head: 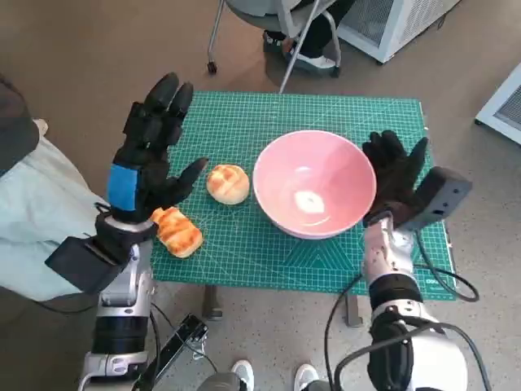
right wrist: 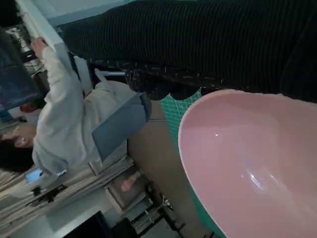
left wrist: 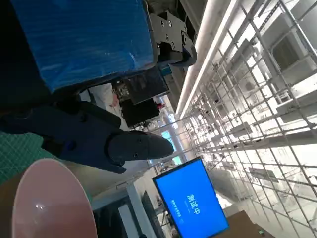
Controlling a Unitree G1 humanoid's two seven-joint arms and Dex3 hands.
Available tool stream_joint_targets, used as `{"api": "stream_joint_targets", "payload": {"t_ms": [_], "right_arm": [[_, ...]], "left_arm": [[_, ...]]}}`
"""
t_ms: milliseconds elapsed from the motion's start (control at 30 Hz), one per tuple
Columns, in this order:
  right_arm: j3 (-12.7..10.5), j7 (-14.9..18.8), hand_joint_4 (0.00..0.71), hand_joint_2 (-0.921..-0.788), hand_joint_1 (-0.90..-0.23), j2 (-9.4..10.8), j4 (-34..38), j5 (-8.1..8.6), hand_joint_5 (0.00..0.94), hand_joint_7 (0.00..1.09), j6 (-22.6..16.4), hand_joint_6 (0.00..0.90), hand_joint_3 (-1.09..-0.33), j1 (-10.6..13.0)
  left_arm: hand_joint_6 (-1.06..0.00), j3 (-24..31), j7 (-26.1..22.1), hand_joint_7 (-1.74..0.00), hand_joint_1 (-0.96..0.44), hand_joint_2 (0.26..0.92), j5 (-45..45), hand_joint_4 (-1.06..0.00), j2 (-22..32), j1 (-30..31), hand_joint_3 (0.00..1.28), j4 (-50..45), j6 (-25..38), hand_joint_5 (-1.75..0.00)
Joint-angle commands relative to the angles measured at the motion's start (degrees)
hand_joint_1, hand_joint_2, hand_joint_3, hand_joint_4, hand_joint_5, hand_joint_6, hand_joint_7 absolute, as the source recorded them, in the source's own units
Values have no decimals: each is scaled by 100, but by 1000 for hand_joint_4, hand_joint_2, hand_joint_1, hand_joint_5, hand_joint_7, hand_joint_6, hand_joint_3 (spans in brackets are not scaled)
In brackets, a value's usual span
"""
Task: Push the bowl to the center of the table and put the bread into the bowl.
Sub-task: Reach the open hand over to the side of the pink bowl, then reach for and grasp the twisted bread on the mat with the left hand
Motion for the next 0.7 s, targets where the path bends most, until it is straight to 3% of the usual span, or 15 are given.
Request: {"api": "stream_joint_targets", "payload": {"t_ms": [33, 200, 333, 567, 700], "right_arm": [[101, -95, 207, -921, -512, -41, 64, -131, 8, 791, 83, 41, -870, -22], [275, 62, 200, -921, -520, -248, -8, -310, 4, 786, -181, 45, -871, -103], [391, 315, 190, -921, -523, -399, -80, -408, 1, 752, -457, 44, -872, -202], [954, 917, 233, -921, -542, -692, -382, -845, 23, 700, -1547, 53, -864, -259], [1178, 1440, 302, -921, -600, -781, -707, -874, 35, 655, -2317, 97, -828, -198]], "left_arm": [[-219, 105, -19, -285, -507, 921, -69, -280, 165, 156, 233, -197, 71, -2], [-221, 236, -217, -276, -502, 921, 69, -279, 605, 325, 235, -248, 78, -1], [-215, 295, -463, -266, -517, 921, 458, -277, 1328, 445, 238, -342, 188, -1], [-201, 258, -1116, -257, -494, 921, 859, -286, 2555, 569, 210, -526, 660, -5], [-199, 174, -1396, -246, -445, 921, 1061, -294, 3037, 542, 123, -492, 826, -6]]}}
